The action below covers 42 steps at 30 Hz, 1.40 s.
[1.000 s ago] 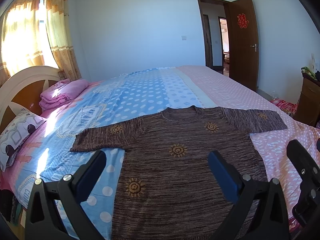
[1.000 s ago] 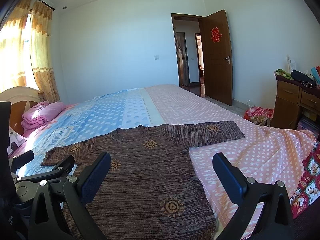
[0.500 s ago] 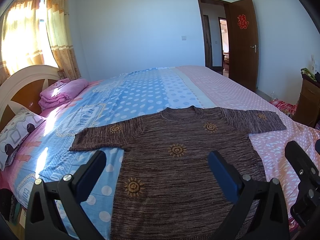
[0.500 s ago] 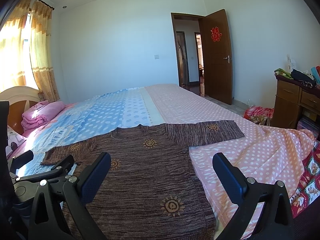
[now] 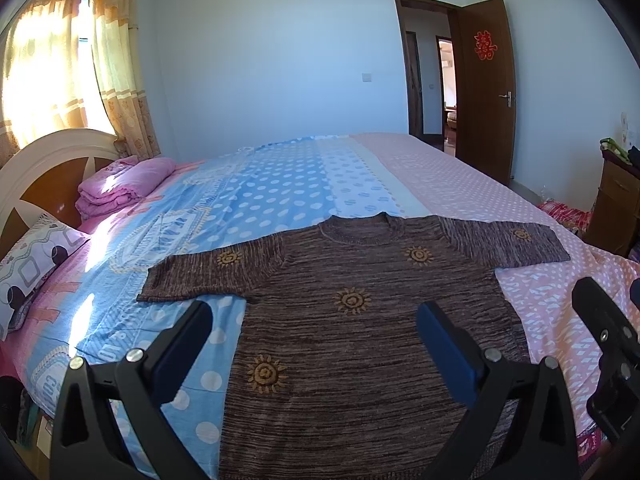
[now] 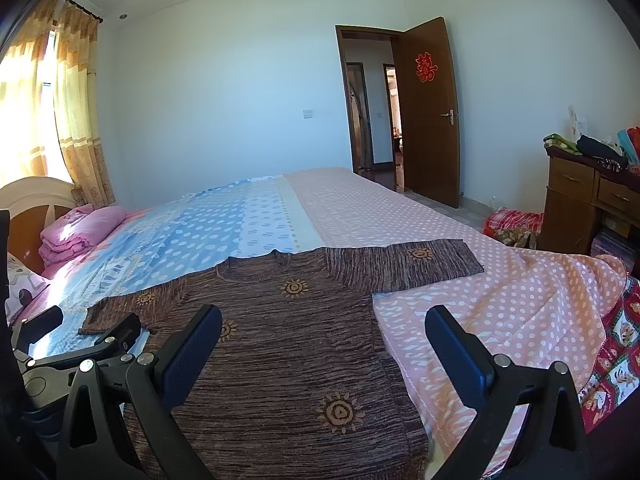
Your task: Fold small clothes
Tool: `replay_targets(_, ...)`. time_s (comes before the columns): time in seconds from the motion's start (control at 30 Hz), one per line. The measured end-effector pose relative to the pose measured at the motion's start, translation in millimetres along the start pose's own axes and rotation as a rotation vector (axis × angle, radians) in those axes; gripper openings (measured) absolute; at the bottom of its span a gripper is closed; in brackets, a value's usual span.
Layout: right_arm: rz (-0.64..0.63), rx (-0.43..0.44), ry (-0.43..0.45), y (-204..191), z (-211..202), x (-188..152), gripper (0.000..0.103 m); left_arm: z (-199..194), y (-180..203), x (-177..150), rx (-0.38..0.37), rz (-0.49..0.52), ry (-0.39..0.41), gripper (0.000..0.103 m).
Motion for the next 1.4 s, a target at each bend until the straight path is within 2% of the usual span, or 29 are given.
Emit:
replay_targets(0.57,0.002,-0.011,-0.006,5,1,-1,0.102,0,0,-1,-0.002,-0.003,-0.002,0.103)
replay_targets(1.0,0.011,-0.03,-0.042,11,15,-11,0.102,10,-2,-8,-0.005,-0.011,-0.025,0.103)
replay_targets(1.3,0.015,-0.041,-0.06,19,47,-14,0.102,35,-5,-18,-0.017,-0.022,-0.063,0.103)
replay_targets(1.4,0.033,-0.03,-0.106,23,69,-25,0.102,51,-4,-24,-0.051,-0.04,-0.087,0.103)
Point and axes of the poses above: each gripper's, at about its wrist camera, not at the fingertips, and z roughly the way its jaws point, y to its right, x to its top, the point moved 8 cm from there along z, roughly the way its jaws point, and after that the axes turned 12 degrees about y, right-handed, at the moved point
